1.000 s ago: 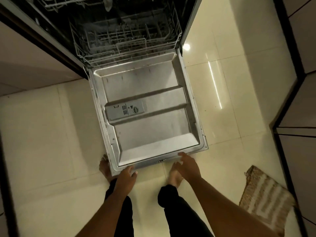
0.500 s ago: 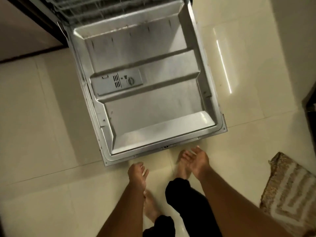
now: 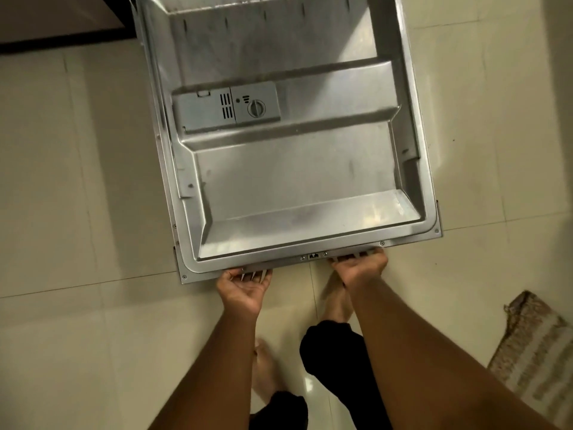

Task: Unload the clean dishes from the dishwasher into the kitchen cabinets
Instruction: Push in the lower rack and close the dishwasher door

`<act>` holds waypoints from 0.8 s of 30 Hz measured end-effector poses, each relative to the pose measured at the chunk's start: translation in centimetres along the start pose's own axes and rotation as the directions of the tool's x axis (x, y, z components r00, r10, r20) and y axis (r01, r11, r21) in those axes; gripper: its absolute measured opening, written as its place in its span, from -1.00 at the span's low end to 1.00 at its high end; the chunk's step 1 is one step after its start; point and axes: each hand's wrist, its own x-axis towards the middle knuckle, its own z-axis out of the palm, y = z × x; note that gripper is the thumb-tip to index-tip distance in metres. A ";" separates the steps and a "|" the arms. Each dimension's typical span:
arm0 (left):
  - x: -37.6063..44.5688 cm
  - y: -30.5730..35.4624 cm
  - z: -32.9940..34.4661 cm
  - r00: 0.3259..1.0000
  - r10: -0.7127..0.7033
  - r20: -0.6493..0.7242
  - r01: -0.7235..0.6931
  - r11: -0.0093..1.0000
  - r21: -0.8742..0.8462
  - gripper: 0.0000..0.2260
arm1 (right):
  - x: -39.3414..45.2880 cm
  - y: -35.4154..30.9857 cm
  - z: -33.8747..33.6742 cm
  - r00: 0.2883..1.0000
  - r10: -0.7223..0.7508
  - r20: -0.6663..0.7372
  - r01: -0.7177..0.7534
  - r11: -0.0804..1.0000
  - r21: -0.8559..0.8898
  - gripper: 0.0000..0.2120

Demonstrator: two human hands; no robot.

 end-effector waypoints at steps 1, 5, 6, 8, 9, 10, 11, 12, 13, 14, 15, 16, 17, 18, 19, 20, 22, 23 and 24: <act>-0.9 0.1 0.0 1.000 -0.004 0.002 0.004 1.000 0.014 -0.90 | -0.7 -0.1 -0.2 1.000 0.005 0.008 -0.005 1.000 -0.006 -0.56; -5.6 0.2 -0.2 1.000 0.001 -0.002 -0.001 0.999 -0.036 -0.81 | -4.7 -1.4 -1.3 0.998 0.046 0.036 -0.047 0.999 0.009 -0.50; -7.2 0.2 0.0 1.000 0.004 0.002 -0.004 0.999 -0.052 -0.83 | -6.2 -1.8 -1.3 0.997 0.062 0.046 -0.062 0.998 0.009 -0.49; -10.6 0.5 0.7 1.000 0.022 -0.013 -0.023 0.998 -0.062 -0.89 | -9.4 -2.7 -0.9 0.996 0.073 0.049 -0.073 0.997 0.006 -0.49; -12.2 0.7 1.0 0.999 0.030 -0.019 -0.031 0.998 -0.052 -0.88 | -11.0 -3.1 -0.6 0.996 0.073 0.048 -0.073 0.997 0.001 -0.49; -14.0 1.0 1.5 0.999 0.031 -0.014 -0.031 0.999 -0.045 -0.87 | -12.8 -3.7 -0.2 0.996 0.073 0.049 -0.072 0.997 -0.012 -0.49; -15.4 1.3 1.7 1.000 0.028 -0.005 -0.028 0.999 -0.039 -0.87 | -14.2 -3.9 0.0 0.996 0.069 0.050 -0.068 0.997 -0.026 -0.49; -17.4 1.9 2.2 0.999 0.027 0.018 -0.026 0.999 -0.033 -0.88 | -16.2 -4.5 0.6 0.996 0.065 0.055 -0.062 0.997 -0.045 -0.48; -18.9 2.3 2.5 0.999 0.024 0.030 -0.023 0.999 -0.026 -0.89 | -17.7 -5.0 0.9 0.997 0.058 0.058 -0.054 0.997 -0.061 -0.47; -20.3 2.7 2.9 0.999 0.017 0.042 -0.016 1.000 -0.019 -0.89 | -19.1 -5.4 1.4 0.997 0.052 0.060 -0.047 0.996 -0.077 -0.46; -21.8 3.1 3.4 0.999 0.018 0.051 -0.017 1.000 -0.013 -0.89 | -20.4 -5.8 1.9 0.997 0.040 0.065 -0.034 0.996 -0.088 -0.44; -23.2 3.5 4.0 0.998 0.024 0.062 -0.023 1.000 -0.009 -0.87 | -21.6 -6.3 2.3 0.997 0.029 0.075 -0.022 0.995 -0.096 -0.43; -24.8 3.9 4.7 0.997 0.039 0.070 -0.039 0.999 -0.001 -0.84 | -23.0 -6.8 2.8 0.996 0.009 0.092 0.001 0.994 -0.106 -0.41; -26.1 4.2 5.3 0.995 0.055 0.084 -0.056 0.998 0.002 -0.82 | -24.2 -7.2 3.3 0.995 -0.006 0.103 0.017 0.993 -0.113 -0.40; -27.3 4.5 5.8 0.992 0.076 0.096 -0.077 0.997 0.005 -0.80 | -25.2 -7.5 3.7 0.992 -0.022 0.120 0.037 0.992 -0.123 -0.38; -28.8 4.8 6.6 0.989 0.098 0.108 -0.099 0.995 0.005 -0.78 | -26.7 -8.2 4.5 0.989 -0.038 0.143 0.058 0.989 -0.134 -0.36; -31.0 5.0 7.9 0.981 0.166 0.105 -0.168 0.986 0.011 -0.73 | -29.2 -9.1 5.9 0.983 -0.051 0.175 0.077 0.987 -0.142 -0.35; -31.9 5.1 8.6 0.972 0.216 0.098 -0.220 0.975 0.032 -0.73 | -30.2 -9.5 6.7 0.980 -0.056 0.188 0.083 0.987 -0.137 -0.37; -32.6 5.3 9.4 0.959 0.271 0.090 -0.276 0.959 0.061 -0.74 | -31.2 -9.9 7.5 0.977 -0.065 0.202 0.092 0.988 -0.127 -0.40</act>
